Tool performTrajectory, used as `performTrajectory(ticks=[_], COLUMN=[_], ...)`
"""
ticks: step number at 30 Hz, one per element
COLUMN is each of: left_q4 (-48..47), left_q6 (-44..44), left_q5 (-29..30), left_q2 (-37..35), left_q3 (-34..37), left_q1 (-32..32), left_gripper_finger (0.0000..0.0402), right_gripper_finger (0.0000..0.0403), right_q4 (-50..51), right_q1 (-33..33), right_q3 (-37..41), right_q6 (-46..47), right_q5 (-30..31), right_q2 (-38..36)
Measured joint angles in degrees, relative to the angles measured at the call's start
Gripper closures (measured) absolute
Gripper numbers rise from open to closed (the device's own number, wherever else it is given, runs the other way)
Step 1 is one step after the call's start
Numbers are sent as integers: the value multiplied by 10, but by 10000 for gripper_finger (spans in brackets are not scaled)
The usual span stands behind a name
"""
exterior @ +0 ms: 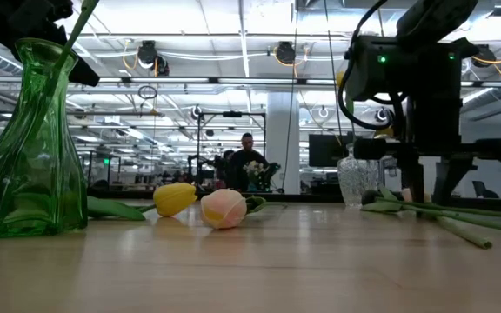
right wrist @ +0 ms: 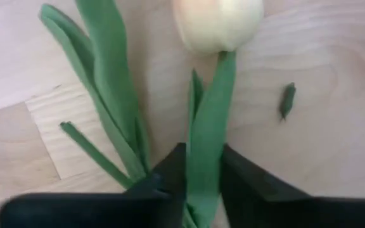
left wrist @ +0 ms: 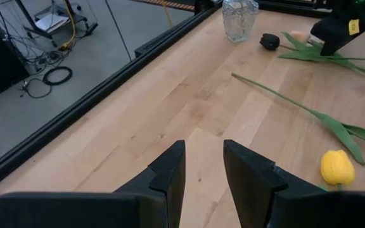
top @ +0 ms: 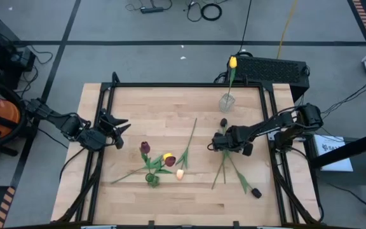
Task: Sort flowers into vase by color
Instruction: Put the right light orange flower into the vase
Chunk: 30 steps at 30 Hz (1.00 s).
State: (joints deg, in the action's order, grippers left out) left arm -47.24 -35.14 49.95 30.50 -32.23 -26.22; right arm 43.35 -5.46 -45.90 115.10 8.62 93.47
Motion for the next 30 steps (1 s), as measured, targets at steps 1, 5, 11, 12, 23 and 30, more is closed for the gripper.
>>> performTrajectory(ticks=[1, 5, 11, 12, 23, 30], left_q4=[0, 0, 0, 0, 0, 0], left_q6=[0, 0, 0, 0, 0, 12], left_q5=[0, 0, 0, 0, 0, 0], left_q2=[0, 0, 0, 0, 0, 0], left_q3=[0, 0, 0, 0, 0, 0], left_q1=[0, 0, 0, 0, 0, 0], left_gripper_finger=[285, 285, 285, 285, 285, 285], right_gripper_finger=[357, 392, 399, 399, 400, 401], right_q4=[1, 24, 124, 149, 405, 466], right_q1=[-1, -11, -29, -32, -41, -37], right_q3=[-2, -13, -82, -100, -296, -326], right_q6=[-6, -6, -3, -2, 4, -7], right_q5=[6, 51, 155, 170, 348, 453], right_q2=[0, -10, -43, -45, -48, -48])
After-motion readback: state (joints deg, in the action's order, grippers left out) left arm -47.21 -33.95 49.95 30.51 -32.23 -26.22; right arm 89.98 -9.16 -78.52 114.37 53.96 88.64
